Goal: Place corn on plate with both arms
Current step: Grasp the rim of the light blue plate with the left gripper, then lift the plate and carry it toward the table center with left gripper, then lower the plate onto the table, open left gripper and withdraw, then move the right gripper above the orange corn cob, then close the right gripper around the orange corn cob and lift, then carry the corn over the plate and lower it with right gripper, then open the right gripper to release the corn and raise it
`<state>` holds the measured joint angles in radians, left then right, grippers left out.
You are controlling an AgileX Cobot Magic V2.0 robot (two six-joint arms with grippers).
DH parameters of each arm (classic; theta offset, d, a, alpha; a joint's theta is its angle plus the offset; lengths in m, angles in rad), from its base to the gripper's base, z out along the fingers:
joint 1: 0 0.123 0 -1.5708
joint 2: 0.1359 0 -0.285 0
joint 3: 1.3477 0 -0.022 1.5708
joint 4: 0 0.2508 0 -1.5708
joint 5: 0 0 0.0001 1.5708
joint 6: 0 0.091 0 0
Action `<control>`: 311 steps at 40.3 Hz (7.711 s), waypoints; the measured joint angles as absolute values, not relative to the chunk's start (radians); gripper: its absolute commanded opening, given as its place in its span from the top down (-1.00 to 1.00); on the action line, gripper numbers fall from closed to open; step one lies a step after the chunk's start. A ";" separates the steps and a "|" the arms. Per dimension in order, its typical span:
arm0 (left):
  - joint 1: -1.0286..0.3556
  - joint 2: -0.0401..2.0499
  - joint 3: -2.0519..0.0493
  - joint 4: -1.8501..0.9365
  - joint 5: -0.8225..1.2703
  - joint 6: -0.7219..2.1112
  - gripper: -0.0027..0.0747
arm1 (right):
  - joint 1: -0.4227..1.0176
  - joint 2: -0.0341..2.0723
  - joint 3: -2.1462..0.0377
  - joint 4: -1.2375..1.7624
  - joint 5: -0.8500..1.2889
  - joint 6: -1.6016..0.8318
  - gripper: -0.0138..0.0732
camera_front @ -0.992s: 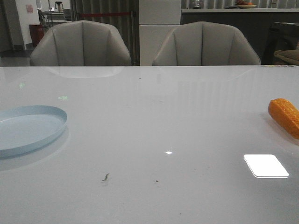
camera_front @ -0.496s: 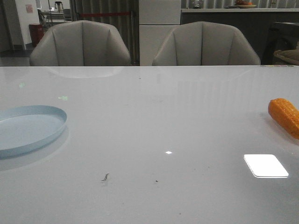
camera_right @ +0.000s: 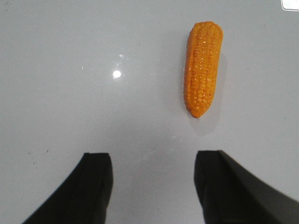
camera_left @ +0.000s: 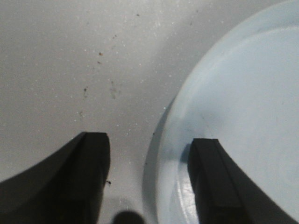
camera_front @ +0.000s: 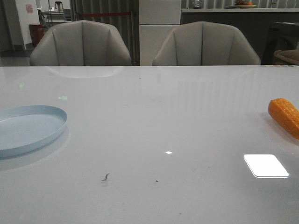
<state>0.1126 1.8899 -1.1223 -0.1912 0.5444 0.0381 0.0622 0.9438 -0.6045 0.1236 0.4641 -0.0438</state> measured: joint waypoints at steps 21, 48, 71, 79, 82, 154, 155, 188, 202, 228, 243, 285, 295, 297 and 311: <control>0.113 1.918 -1.216 -0.282 0.597 0.036 0.67 | 0.062 0.945 -0.604 0.129 0.466 -0.043 -0.46; -0.094 1.924 -1.621 -0.402 0.838 0.036 0.67 | 0.062 0.945 -0.604 0.140 0.469 -0.042 -0.46; -0.345 2.070 -1.621 -0.448 0.820 0.036 0.65 | 0.062 0.945 -0.604 0.141 0.498 -0.042 -0.46; -0.355 2.104 -1.622 -0.441 0.788 0.036 0.35 | 0.062 0.945 -0.604 0.141 0.503 -0.042 -0.46; -0.355 2.119 -1.622 -0.437 0.786 0.036 0.15 | 0.062 0.945 -0.604 0.141 0.504 -0.042 -0.46; 0.008 1.094 -0.875 0.082 0.292 0.013 0.04 | 0.060 0.948 -0.608 0.143 0.455 -0.037 -0.46; 0.008 1.073 -0.835 0.082 0.278 0.013 0.04 | 0.053 0.954 -0.616 0.143 0.461 -0.033 -0.46; 0.008 0.928 -0.641 -0.031 0.242 0.013 0.04 | -0.101 1.778 -1.372 0.129 0.745 -0.046 -0.46; 0.008 0.928 -0.641 -0.031 0.242 0.013 0.04 | -0.097 1.949 -1.384 0.129 0.765 -0.051 -0.46; 0.008 0.928 -0.641 -0.031 0.242 0.013 0.04 | -0.095 1.982 -1.400 0.129 0.735 -0.093 0.17; 0.008 0.928 -0.641 -0.031 0.241 0.013 0.04 | 0.075 1.982 -1.673 0.129 0.874 -0.188 0.17; 0.008 0.928 -0.641 -0.033 0.266 0.013 0.04 | 0.519 2.178 -1.756 0.135 0.810 -0.202 -0.65; 0.008 0.928 -0.641 -0.033 0.266 0.013 0.04 | 0.519 2.172 -1.838 0.129 0.869 -0.202 -0.65; 0.008 0.928 -0.641 -0.033 0.266 0.013 0.04 | 0.519 2.160 -1.873 0.123 0.905 -0.202 -0.65; 0.008 0.928 -0.641 -0.035 0.266 0.013 0.04 | 0.435 1.962 -2.028 0.104 1.019 -0.177 -0.65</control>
